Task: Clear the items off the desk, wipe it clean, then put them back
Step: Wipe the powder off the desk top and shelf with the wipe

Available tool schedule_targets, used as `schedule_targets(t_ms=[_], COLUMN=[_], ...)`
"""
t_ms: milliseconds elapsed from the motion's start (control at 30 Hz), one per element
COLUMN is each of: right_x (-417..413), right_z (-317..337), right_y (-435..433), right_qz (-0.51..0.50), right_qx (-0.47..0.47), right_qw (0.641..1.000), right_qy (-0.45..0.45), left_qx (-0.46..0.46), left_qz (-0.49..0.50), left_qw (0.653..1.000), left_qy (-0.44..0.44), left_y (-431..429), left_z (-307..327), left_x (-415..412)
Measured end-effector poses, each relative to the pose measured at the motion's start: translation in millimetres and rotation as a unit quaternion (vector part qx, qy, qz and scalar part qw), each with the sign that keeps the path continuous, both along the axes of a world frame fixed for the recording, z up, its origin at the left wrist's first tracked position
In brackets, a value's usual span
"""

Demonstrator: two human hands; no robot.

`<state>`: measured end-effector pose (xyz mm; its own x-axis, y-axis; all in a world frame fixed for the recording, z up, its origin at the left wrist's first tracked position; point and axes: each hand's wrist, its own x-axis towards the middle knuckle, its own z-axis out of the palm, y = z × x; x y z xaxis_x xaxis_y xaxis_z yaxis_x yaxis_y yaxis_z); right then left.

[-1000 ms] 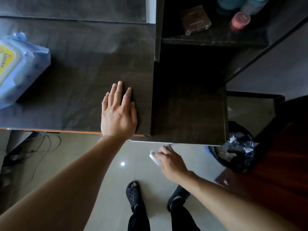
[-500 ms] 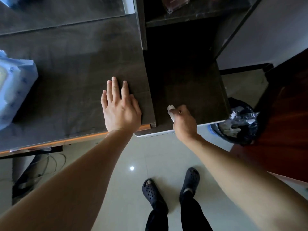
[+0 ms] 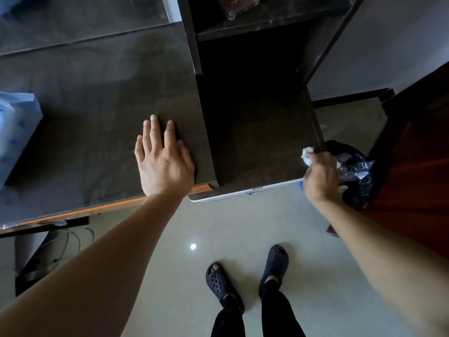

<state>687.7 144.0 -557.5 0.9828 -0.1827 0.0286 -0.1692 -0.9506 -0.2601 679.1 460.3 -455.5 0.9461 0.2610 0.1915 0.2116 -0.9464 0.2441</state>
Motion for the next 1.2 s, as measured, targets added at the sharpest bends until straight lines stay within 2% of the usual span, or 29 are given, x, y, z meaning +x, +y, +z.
schedule_targets(t_ms=[100, 200, 267, 333, 400, 467, 533, 633, 733, 800, 867, 933, 1033, 1100, 1200], right_x=[-40.2, -72.8, -42.3, 14.2, 72.1, 96.5, 76.3, -4.3, -71.1, -94.7, -100.3, -96.2, -98.9, -106.8, -106.7], right_z=[0.9, 9.1, 16.0, 16.8, 20.3, 21.1, 18.3, 10.4, 7.6, 9.1, 12.5, 13.8, 12.3, 12.0, 14.7], right_y=[69.5, 110.2, 107.1, 92.3, 66.5, 58.2, 78.4, 116.3, 127.9, 137.9, 159.2, 187.7, 231.3, 244.9, 235.2], right_qz=[0.171, 0.322, 0.291, 0.181, 0.071, 0.011, 0.058, 0.223, 0.281, 0.282, 0.241, 0.143, 0.013, 0.006, 0.085], right_qx=[0.095, 0.179, 0.213, 0.197, 0.149, 0.092, 0.071, 0.106, 0.149, 0.164, 0.191, 0.219, 0.245, 0.22, 0.17], right_qw=[0.98, 0.92, 0.928, 0.963, 0.985, 0.988, 0.989, 0.964, 0.941, 0.937, 0.945, 0.961, 0.966, 0.97, 0.97], right_qy=[0.032, 0.134, 0.095, 0.031, 0.059, 0.123, 0.119, 0.104, 0.116, 0.126, 0.11, 0.09, 0.083, 0.103, 0.149], left_qx=[0.0, -0.003, -0.004, -0.005, -0.005, -0.004, -0.006, -0.005, -0.025, -0.049, -0.062, -0.061, -0.041, -0.008, 0.004], left_qz=[0.0, -0.003, -0.004, -0.002, -0.003, -0.005, -0.003, -0.002, -0.008, -0.027, -0.06, -0.047, -0.012, -0.043, -0.052], left_qw=[1.0, 1.0, 1.0, 1.0, 1.0, 1.0, 1.0, 1.0, 0.999, 0.998, 0.995, 0.996, 0.998, 0.998, 0.997], left_qy=[-0.002, -0.008, -0.011, -0.011, -0.007, -0.006, -0.007, 0.005, 0.028, 0.042, 0.048, 0.038, 0.042, 0.055, 0.064], left_y=[0.3, 0.0, 0.0, 0.8, 0.9, 0.4, 0.6, 1.3, 3.5, 8.3, 20.1, 41.7, 76.0, 85.2, 84.4], left_z=[1.7, 2.0, 1.5, 1.0, 1.8, 2.3, 2.3, 4.6, 7.2, 10.5, 13.9, 15.0, 11.5, 7.8, 7.5], left_x=[-0.1, -0.9, -1.0, -1.1, -1.4, -1.3, -1.3, -2.1, -0.9, -0.5, -5.7, -19.5, -43.9, -50.7, -48.4])
